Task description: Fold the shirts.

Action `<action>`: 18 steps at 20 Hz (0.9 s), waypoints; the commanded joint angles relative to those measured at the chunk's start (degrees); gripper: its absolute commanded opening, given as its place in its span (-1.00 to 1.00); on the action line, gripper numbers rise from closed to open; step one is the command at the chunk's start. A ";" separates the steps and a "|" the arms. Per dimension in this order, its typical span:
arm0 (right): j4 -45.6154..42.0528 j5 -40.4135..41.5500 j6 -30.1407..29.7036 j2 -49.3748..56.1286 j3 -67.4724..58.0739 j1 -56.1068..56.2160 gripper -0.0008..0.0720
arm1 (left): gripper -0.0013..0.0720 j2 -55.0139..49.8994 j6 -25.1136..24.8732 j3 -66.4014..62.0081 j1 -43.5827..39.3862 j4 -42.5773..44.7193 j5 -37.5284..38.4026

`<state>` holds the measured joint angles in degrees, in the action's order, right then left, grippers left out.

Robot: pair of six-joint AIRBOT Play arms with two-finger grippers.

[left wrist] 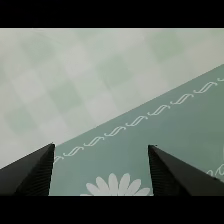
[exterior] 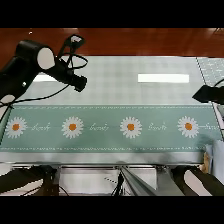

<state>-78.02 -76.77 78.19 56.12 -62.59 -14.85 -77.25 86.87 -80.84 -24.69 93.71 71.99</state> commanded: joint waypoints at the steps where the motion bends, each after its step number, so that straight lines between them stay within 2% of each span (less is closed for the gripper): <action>1: -6.36 2.12 4.31 6.21 -0.02 10.14 0.70 | 0.85 0.07 8.09 2.05 -1.60 5.92 2.97; 5: -6.32 5.44 4.17 6.93 -0.02 12.94 0.69 | 0.83 0.02 8.41 3.06 -1.40 5.84 3.65; 18: -6.54 5.57 4.17 6.93 -0.02 12.87 0.69 | 0.83 0.00 8.41 3.08 -1.40 5.75 3.65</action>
<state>-84.53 -71.24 82.35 63.02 -62.59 -2.02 -77.23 95.33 -77.78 -26.04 99.44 75.64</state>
